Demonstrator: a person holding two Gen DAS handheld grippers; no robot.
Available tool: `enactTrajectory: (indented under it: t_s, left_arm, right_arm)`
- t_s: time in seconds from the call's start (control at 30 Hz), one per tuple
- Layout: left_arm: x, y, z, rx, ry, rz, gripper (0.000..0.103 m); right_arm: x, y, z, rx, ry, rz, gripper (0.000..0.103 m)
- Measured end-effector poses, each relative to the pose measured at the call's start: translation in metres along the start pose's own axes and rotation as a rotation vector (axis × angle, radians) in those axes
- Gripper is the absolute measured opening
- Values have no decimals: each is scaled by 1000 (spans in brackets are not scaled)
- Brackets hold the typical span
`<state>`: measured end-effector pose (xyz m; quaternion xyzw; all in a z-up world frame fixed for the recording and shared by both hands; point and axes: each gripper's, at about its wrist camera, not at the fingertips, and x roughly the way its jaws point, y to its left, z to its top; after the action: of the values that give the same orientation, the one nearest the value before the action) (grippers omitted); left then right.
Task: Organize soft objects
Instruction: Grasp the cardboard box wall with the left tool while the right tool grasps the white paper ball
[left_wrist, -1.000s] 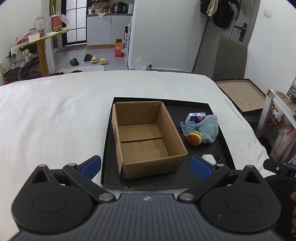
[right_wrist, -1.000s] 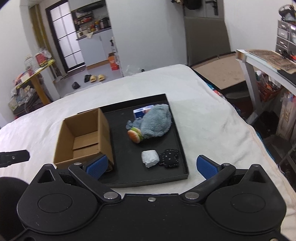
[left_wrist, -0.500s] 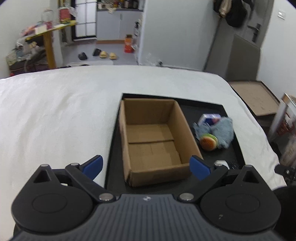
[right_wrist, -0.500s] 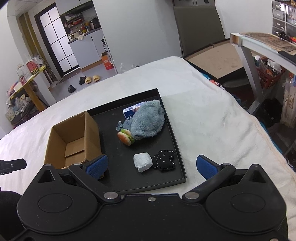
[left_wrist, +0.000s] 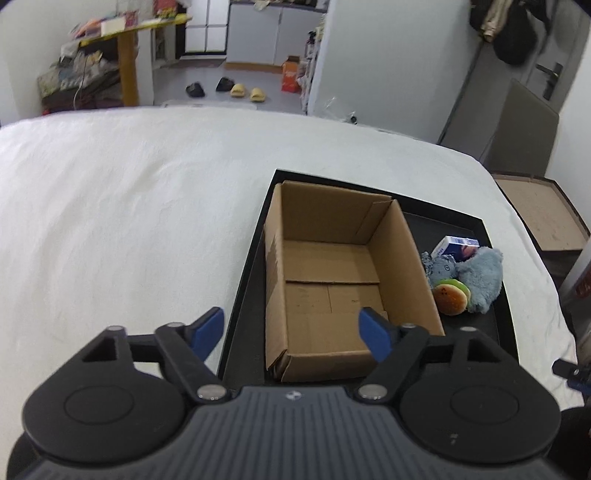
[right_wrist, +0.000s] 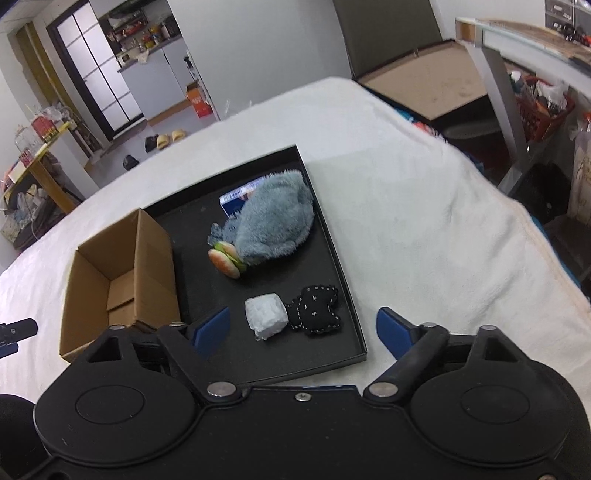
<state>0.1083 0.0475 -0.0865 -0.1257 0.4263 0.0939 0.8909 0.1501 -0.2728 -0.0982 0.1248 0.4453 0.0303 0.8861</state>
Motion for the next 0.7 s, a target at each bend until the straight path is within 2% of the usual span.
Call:
enactTrajectory:
  t_s: [0.1, 0.17, 0.37, 0.53, 0.7]
  left_arm:
    - [9, 3, 1, -23, 23, 1, 64]
    - [17, 2, 3, -29, 39, 8, 62]
    - [43, -4, 10, -34, 92, 30, 62]
    - [65, -8, 12, -28, 156, 50, 51]
    - [85, -9, 14, -39, 229, 63, 44]
  right_arm:
    - [14, -6, 0, 24, 36, 18, 72]
    - [24, -8, 1, 44, 66, 34, 65]
    - [54, -1, 7, 20, 130, 17, 64]
    - [78, 4, 11, 16, 157, -1, 62]
    - [91, 12, 13, -13, 170, 50, 59]
